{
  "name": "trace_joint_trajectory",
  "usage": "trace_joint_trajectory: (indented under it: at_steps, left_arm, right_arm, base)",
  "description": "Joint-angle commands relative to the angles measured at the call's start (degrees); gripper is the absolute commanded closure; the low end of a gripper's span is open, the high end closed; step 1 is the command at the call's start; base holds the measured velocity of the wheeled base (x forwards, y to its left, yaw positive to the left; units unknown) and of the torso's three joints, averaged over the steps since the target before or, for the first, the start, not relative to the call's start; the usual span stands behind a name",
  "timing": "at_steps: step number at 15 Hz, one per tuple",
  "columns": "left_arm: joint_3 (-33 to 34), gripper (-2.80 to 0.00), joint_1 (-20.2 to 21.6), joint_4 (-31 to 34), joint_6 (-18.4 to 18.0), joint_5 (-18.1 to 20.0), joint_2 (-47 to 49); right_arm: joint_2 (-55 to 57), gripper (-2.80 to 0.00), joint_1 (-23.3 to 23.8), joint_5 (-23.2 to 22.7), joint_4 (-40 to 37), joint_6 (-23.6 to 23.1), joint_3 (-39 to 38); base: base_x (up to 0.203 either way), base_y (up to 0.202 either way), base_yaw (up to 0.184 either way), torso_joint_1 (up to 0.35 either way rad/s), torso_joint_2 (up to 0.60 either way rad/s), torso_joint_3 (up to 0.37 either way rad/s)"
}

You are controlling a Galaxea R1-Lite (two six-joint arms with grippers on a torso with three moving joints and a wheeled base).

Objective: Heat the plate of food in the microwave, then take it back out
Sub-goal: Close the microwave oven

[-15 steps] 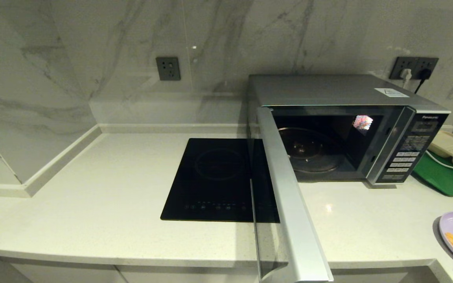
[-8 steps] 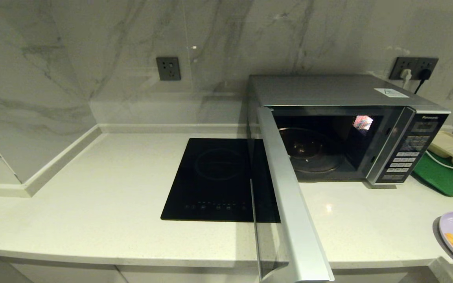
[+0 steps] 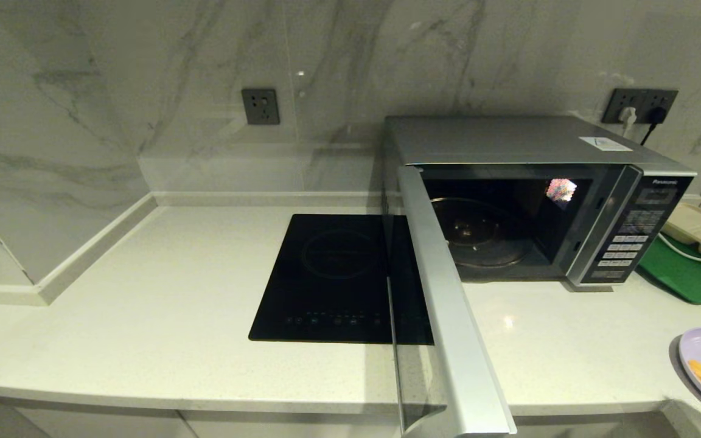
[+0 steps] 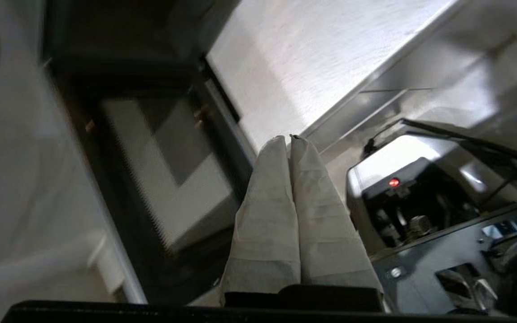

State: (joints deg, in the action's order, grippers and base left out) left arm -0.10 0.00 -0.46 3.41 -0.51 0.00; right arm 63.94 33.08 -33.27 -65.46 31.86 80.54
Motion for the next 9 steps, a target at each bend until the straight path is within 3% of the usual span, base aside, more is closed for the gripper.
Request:
trace_joint_trajectory:
  at_steps: [1, 3, 5, 7, 9]
  left_arm:
    - [0.0, 0.00, 0.0, -0.1, 0.0, 0.0, 0.0]
    - [0.0, 0.00, 0.0, 0.0, 0.0, 0.0, 0.0]
    - [0.0, 0.00, 0.0, -0.1, 0.0, 0.0, 0.0]
    - [0.0, 0.00, 0.0, -0.1, 0.0, 0.0, 0.0]
    - [0.0, 0.00, 0.0, -0.1, 0.0, 0.0, 0.0]
  right_arm:
    - [0.5, 0.00, -8.7, -0.1, -2.4, 3.5, 7.3]
    - [2.1, 0.00, -17.9, 1.4, -4.4, 6.1, 11.9]
    - [4.6, 0.00, -29.8, 5.8, -5.2, 8.7, 15.4]
    - [9.3, 0.00, -43.4, 17.8, -5.4, 12.1, 19.3]
    - [16.3, 0.00, -52.8, 29.9, -5.3, 14.3, 23.3]
  base:
    - [0.000, 0.000, 0.000, 0.000, 0.00, 0.000]
    - [0.000, 0.000, 0.000, 0.000, 0.00, 0.000]
    - [0.000, 0.000, 0.000, 0.000, 0.00, 0.000]
    - [0.000, 0.000, 0.000, 0.000, 0.00, 0.000]
    - [0.000, 0.000, 0.000, 0.000, 0.00, 0.000]
